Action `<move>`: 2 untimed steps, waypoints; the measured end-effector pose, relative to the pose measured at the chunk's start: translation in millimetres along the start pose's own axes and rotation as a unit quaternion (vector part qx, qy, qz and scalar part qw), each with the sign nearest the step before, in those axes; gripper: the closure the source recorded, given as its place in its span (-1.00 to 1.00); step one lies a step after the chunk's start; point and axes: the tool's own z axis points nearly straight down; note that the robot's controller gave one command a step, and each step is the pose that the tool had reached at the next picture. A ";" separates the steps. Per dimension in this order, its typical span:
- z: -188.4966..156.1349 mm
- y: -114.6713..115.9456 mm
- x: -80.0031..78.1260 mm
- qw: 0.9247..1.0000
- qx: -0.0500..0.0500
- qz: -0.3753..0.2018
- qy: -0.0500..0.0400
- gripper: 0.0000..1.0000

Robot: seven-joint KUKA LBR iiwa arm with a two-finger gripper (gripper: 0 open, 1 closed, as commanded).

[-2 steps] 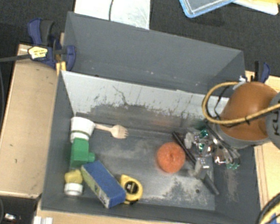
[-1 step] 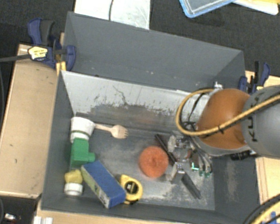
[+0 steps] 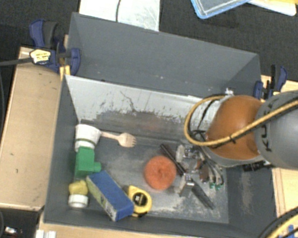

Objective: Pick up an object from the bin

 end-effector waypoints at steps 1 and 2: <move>0.3 23.1 1.2 1.000 -0.002 0.014 -0.002 -1.00; 0.4 24.0 1.4 1.000 -0.002 0.014 -0.002 -1.00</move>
Offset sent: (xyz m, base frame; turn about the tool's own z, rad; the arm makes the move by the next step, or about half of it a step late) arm 0.0000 0.0000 0.0000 0.0000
